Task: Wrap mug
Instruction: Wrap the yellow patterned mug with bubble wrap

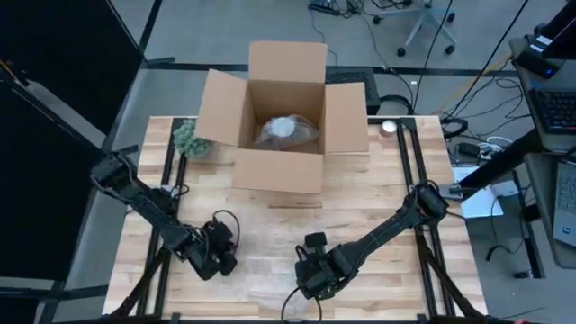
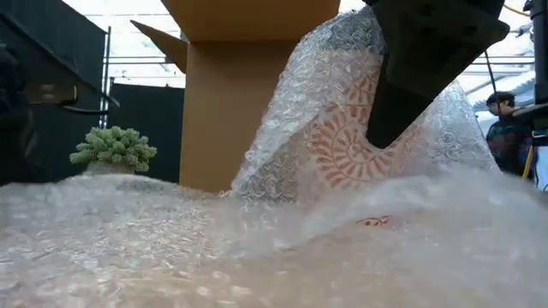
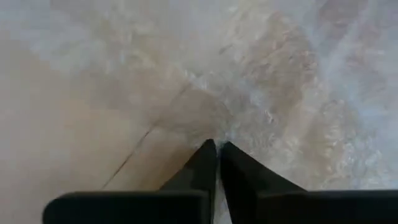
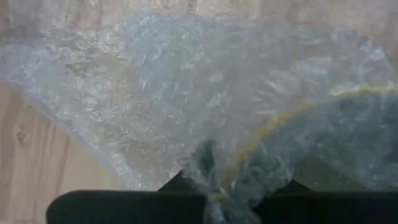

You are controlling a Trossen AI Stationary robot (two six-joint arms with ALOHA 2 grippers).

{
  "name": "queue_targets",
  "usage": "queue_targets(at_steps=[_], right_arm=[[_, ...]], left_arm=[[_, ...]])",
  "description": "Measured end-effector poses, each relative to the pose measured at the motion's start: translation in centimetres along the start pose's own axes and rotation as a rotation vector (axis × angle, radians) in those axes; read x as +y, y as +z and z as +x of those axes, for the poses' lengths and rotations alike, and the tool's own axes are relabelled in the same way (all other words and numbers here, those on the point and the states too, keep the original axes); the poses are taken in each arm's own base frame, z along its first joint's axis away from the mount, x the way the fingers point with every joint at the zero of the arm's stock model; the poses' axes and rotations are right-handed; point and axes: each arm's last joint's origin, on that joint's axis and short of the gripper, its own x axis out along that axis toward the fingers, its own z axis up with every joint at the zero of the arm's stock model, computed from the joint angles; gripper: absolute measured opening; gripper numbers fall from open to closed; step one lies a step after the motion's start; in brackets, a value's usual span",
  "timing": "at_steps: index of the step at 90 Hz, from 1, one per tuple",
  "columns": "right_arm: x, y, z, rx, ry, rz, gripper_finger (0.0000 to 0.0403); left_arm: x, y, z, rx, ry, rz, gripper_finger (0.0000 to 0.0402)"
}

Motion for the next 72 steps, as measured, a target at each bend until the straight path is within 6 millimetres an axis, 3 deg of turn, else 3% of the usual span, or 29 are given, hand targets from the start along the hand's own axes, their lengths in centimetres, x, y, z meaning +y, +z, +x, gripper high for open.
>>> queue_targets(at_steps=[25,52,62,72], right_arm=[[0.2,0.5,0.0,-0.050,0.017,-0.023,0.0013],[-0.1,0.6,0.0,-0.054,0.016,-0.015,0.0013],[-0.2,0.8,0.1,-0.069,0.020,-0.006,0.0013],[-0.2,0.9,0.1,-0.073,0.022,-0.003,0.0013]], left_arm=[[-3.7,2.1,-1.4,-0.174,-0.086,0.220,0.0000],[-9.3,6.9,-4.7,-0.417,-0.178,0.451,0.0000],[-9.8,8.5,-4.6,-0.492,-0.209,0.500,0.0000],[-9.8,9.8,-3.1,-0.490,-0.237,0.507,0.0000]])
